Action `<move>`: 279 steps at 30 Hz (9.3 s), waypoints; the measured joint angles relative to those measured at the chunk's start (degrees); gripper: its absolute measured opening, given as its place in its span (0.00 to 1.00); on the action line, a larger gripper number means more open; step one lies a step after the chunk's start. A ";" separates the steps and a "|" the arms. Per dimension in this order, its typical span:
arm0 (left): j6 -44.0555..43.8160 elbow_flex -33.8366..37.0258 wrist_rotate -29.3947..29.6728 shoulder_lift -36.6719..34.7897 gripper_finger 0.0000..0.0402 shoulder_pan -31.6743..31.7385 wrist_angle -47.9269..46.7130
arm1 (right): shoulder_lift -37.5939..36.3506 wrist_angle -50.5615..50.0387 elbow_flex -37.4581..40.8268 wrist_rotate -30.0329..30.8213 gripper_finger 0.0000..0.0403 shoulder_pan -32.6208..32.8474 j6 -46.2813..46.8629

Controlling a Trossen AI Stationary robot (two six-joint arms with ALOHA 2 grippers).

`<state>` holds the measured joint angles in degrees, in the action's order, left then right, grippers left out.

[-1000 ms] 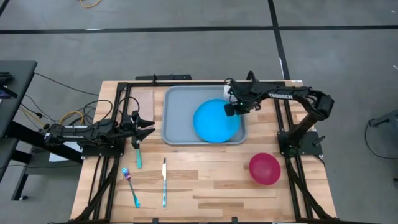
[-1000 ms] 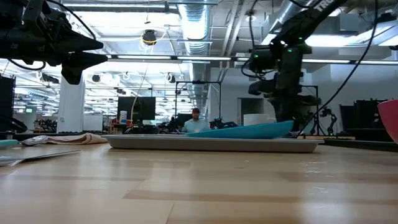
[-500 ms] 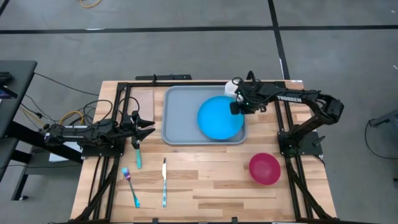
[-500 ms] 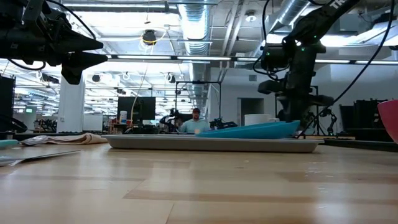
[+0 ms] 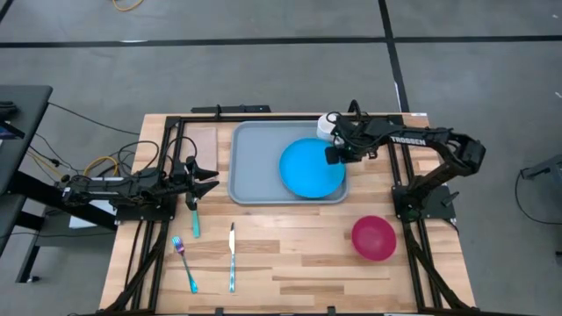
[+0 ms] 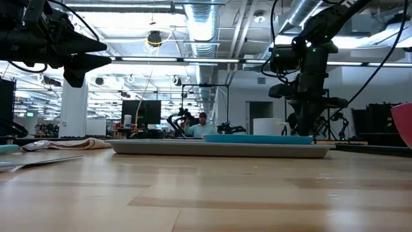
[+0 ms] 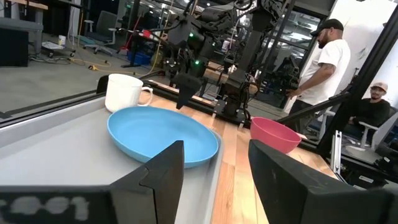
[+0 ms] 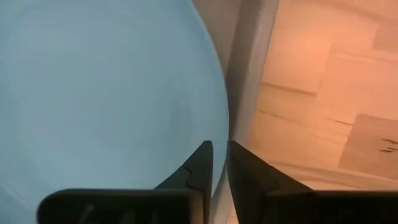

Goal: Set up tray
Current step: Put the red bowl on top of the blue plate on the gray serving tray, then put the pink napkin to the left of the blue plate on the gray serving tray

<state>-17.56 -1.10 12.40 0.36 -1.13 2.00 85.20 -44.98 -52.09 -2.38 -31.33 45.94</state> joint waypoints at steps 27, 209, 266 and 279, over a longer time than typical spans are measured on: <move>-0.01 0.00 0.02 0.01 0.42 -0.02 0.06 | -4.92 -18.61 -23.88 0.83 0.45 51.32 27.92; 0.00 0.00 -0.02 0.02 0.42 -0.02 0.00 | -82.70 79.81 50.00 -3.51 0.45 39.19 -32.29; 0.00 0.00 0.00 0.00 0.42 -0.02 0.00 | -84.80 45.75 51.31 9.84 0.45 39.08 -40.41; -48.29 0.17 6.37 0.00 0.42 0.00 3.40 | -84.80 45.73 51.29 9.86 0.45 39.08 -40.40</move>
<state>-65.85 -0.93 18.77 0.36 -1.13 5.40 0.40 0.75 -0.80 7.49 7.75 5.54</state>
